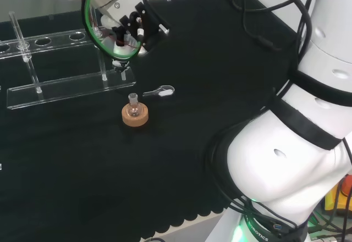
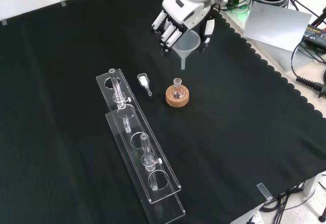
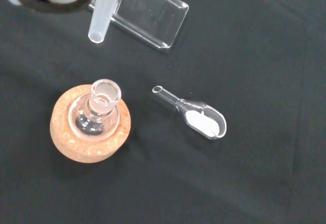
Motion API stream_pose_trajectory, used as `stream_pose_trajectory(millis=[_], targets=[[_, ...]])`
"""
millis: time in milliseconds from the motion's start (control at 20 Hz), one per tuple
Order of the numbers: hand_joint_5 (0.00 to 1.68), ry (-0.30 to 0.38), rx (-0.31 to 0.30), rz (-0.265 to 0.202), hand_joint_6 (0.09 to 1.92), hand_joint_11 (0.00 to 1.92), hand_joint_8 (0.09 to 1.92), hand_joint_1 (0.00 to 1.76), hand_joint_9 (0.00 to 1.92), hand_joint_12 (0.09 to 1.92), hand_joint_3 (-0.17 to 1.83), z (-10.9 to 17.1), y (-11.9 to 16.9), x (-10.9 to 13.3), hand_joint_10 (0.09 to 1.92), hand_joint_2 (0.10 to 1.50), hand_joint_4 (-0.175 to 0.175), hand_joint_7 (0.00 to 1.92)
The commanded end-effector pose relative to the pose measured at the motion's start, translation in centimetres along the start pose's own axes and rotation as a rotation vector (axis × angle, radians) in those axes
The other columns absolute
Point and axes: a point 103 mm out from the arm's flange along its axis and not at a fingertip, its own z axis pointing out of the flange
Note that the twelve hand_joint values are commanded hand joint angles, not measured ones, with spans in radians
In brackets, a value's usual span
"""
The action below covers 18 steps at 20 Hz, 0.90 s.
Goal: Place the funnel on the round-bottom flask.
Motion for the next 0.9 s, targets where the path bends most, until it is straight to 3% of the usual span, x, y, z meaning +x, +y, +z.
stream_pose_trajectory(millis=[50,350,900], targets=[[0.55,-0.027,0.073,0.051,0.56,0.55,0.69,0.82,1.19,1.27,0.55,3.6,2.1,-0.8,0.69,0.69,-0.057,0.64],[0.54,-0.008,0.065,0.041,0.56,0.55,0.70,0.82,1.19,1.27,0.55,4.4,2.1,-2.2,0.70,0.69,-0.057,0.64],[0.54,0.000,0.055,0.032,0.57,0.55,0.70,0.82,1.19,1.26,0.55,4.8,2.2,-2.1,0.70,0.69,-0.057,0.64]])
